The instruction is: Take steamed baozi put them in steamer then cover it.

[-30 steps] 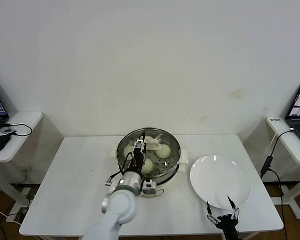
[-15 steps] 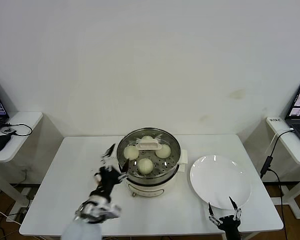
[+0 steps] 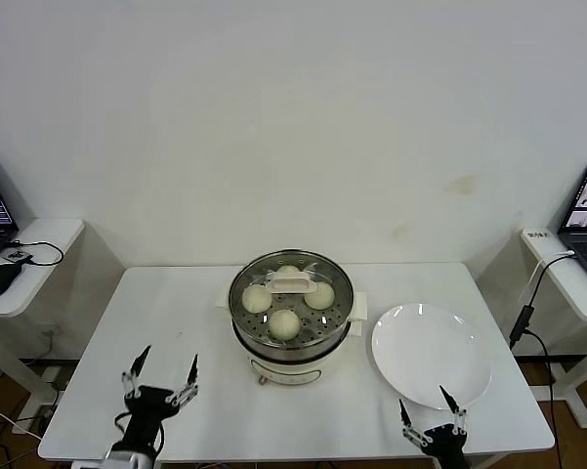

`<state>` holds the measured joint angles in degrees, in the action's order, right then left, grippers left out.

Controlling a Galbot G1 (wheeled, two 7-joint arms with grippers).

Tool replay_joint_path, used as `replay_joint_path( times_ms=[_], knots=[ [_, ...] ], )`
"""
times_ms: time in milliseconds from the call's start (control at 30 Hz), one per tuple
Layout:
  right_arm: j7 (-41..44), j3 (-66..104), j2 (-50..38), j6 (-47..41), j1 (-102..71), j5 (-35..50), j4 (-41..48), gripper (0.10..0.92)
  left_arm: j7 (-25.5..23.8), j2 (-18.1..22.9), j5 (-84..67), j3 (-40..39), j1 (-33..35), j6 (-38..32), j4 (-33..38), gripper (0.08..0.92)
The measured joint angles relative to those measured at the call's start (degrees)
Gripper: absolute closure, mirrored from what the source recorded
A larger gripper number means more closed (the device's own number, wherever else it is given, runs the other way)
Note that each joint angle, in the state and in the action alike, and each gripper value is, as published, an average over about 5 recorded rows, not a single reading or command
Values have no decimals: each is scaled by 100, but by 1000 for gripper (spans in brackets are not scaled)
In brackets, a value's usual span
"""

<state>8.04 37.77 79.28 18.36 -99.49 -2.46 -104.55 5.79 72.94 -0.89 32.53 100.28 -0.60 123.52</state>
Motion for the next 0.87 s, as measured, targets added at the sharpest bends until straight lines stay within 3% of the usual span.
replay_joint_path(
  times_ms=[367,867],
  knots=[
    [-75,-406,-95,-289,-202,355,-381,203,-27,185,-1017,240,549,-551,-264,177],
    [-61,-670,-157,-1146,-305,902,-839,202,-46,389,-1592,250,591,-692,-476,177]
  ],
)
